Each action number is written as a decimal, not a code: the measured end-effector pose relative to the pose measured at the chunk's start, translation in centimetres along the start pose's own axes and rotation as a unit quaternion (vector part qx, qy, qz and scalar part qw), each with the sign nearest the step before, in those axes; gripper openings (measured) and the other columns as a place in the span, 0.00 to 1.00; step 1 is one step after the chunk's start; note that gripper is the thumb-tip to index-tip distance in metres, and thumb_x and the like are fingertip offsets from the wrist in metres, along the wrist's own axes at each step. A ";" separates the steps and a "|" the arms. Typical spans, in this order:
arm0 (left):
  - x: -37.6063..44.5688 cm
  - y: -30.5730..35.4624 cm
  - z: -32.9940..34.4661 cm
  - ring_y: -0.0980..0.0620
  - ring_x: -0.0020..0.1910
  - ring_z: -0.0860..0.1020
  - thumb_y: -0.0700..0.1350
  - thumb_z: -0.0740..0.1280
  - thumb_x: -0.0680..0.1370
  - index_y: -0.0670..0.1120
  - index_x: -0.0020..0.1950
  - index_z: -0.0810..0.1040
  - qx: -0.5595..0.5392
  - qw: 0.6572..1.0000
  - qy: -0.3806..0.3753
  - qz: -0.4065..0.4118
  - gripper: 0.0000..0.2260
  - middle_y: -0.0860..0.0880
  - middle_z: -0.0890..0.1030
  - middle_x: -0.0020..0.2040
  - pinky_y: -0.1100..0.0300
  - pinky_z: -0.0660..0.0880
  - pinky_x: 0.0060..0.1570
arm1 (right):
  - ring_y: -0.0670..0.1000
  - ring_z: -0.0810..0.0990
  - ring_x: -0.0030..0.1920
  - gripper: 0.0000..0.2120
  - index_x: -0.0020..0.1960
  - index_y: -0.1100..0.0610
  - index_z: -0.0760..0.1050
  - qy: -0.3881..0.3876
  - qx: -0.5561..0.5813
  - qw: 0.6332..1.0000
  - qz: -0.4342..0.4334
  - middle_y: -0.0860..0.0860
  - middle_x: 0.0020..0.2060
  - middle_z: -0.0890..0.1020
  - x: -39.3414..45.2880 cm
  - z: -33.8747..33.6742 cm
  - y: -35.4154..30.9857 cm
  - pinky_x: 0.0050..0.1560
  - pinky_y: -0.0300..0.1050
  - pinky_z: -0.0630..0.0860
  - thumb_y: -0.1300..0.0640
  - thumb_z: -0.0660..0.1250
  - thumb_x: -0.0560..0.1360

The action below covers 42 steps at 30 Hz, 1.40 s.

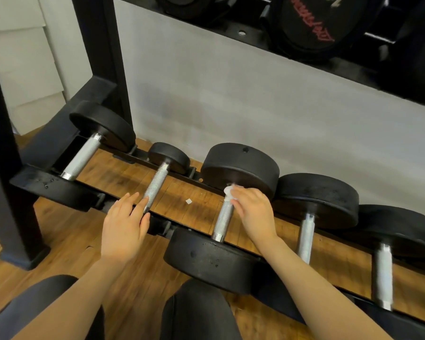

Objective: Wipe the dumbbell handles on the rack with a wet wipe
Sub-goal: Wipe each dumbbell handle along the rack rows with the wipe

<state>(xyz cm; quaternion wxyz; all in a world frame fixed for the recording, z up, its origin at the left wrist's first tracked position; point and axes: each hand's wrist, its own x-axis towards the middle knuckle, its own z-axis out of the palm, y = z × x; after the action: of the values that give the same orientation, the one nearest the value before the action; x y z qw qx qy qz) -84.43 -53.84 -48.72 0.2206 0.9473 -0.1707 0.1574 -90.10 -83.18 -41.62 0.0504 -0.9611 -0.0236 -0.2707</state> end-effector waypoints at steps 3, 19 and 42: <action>0.1 -0.1 0.1 0.35 0.65 0.74 0.50 0.54 0.80 0.39 0.65 0.79 -0.004 1.000 0.000 -0.002 0.23 0.37 0.79 0.62 0.38 0.72 0.62 | 0.58 0.83 0.49 0.19 0.54 0.61 0.82 0.008 0.020 1.000 -0.014 0.56 0.50 0.84 -0.3 0.5 -0.5 0.53 0.50 0.78 0.66 0.79 0.64; 0.2 -0.2 0.2 0.36 0.65 0.74 0.51 0.54 0.80 0.38 0.64 0.79 -0.009 1.000 0.000 0.005 0.23 0.38 0.79 0.62 0.38 0.72 0.63 | 0.57 0.84 0.50 0.19 0.52 0.63 0.83 -0.001 0.029 0.999 0.041 0.56 0.49 0.85 -0.9 0.6 -1.1 0.57 0.46 0.71 0.67 0.80 0.62; 0.0 -0.1 0.1 0.37 0.66 0.73 0.51 0.54 0.80 0.38 0.64 0.79 -0.016 1.000 -0.003 -0.005 0.23 0.39 0.79 0.62 0.39 0.70 0.65 | 0.49 0.77 0.51 0.07 0.52 0.62 0.83 -0.030 0.107 0.989 0.097 0.53 0.50 0.81 -1.9 1.2 -0.7 0.52 0.31 0.67 0.63 0.71 0.75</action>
<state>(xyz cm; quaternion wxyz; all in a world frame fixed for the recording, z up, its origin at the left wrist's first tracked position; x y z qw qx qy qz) -84.38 -53.86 -48.86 0.2356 0.9450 -0.1694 0.1511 -91.16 -82.42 -43.59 0.1781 -0.9557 0.0396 -0.2312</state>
